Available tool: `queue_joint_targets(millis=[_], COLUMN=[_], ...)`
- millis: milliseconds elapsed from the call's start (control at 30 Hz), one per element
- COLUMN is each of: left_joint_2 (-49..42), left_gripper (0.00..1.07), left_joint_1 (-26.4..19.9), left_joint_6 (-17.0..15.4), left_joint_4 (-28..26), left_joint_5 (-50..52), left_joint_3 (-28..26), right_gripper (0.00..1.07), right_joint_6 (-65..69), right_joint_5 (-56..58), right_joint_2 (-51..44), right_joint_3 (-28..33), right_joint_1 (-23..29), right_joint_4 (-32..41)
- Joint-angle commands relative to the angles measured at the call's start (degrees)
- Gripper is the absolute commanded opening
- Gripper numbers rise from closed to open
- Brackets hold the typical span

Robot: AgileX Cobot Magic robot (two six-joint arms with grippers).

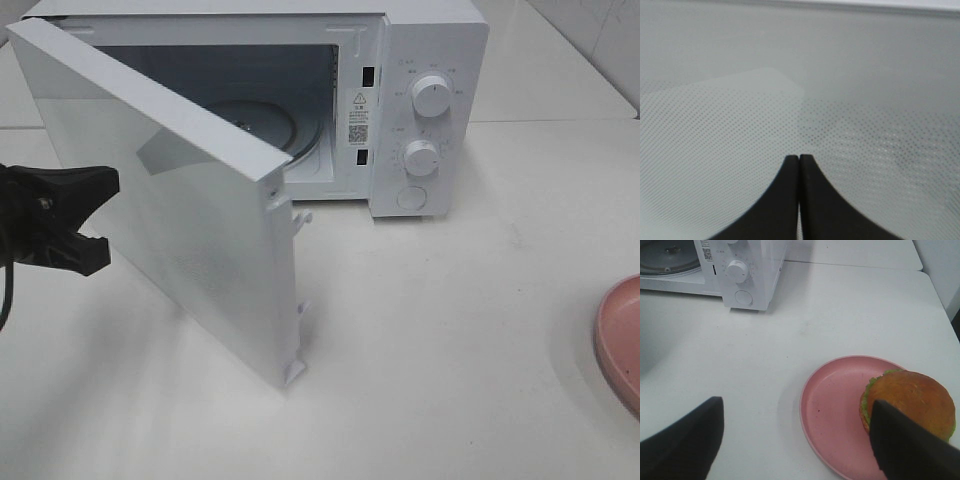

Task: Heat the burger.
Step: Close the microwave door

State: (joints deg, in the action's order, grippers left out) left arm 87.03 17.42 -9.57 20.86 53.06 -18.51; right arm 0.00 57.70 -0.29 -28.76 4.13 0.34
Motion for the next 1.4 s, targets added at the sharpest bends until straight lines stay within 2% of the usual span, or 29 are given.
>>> queue_joint_targets(millis=[33, 200, 267, 367, 533, 733, 800, 1067, 1133, 1400], left_joint_2=[0.9, 2.5, 4.6, 5.2, 9.9, 12.0, 14.2, 16.7, 18.5, 22.7], left_gripper=[0.0, 0.0, 0.0, 0.0, 0.0, 0.0, 0.0, 0.0, 0.0, 0.0], left_joint_1=[2.7, 6.7, 9.6, 10.1, 14.0, 16.0, 17.6, 19.7, 19.9, 20.9], left_joint_6=[1.3, 2.6, 2.7, 2.6, 2.6, 2.6, 2.6, 2.6, 2.6, 2.6], left_joint_4=[-3.8, -7.6, -11.4, -12.0, -15.6, -17.6, -19.1, -20.2, -21.5, -23.1], left_joint_5=[1.4, 1.3, 1.1, 1.1, 1.1, 1.2, 1.1, -0.1, -1.6, -5.2], left_joint_3=[-1.3, -3.8, -6.7, -7.3, -12.4, -14.7, -17.5, -22.4, -26.2, -34.0], right_gripper=[0.76, 0.76, 0.76, 0.76, 0.76, 0.76, 0.76, 0.76, 0.76, 0.76], right_joint_6=[0.0, 0.0, 0.0, 0.0, 0.0, 0.0, 0.0, 0.0, 0.0, 0.0], right_joint_5=[-0.8, -0.8, -0.8, -0.8, -0.8, -0.8, -0.8, -0.8, -0.8, -0.8], right_joint_2=[-1.5, -1.5, -1.5, -1.5, -1.5, -1.5, -1.5, -1.5, -1.5, -1.5], right_joint_3=[0.1, 0.1, 0.1, 0.1, 0.1, 0.1, 0.1, 0.1, 0.1, 0.1], right_joint_1=[-0.1, -0.1, -0.1, -0.1, -0.1, -0.1, -0.1, -0.1, -0.1, -0.1], right_joint_4=[0.1, 0.1, 0.1, 0.1, 0.1, 0.1, 0.1, 0.1, 0.1, 0.1])
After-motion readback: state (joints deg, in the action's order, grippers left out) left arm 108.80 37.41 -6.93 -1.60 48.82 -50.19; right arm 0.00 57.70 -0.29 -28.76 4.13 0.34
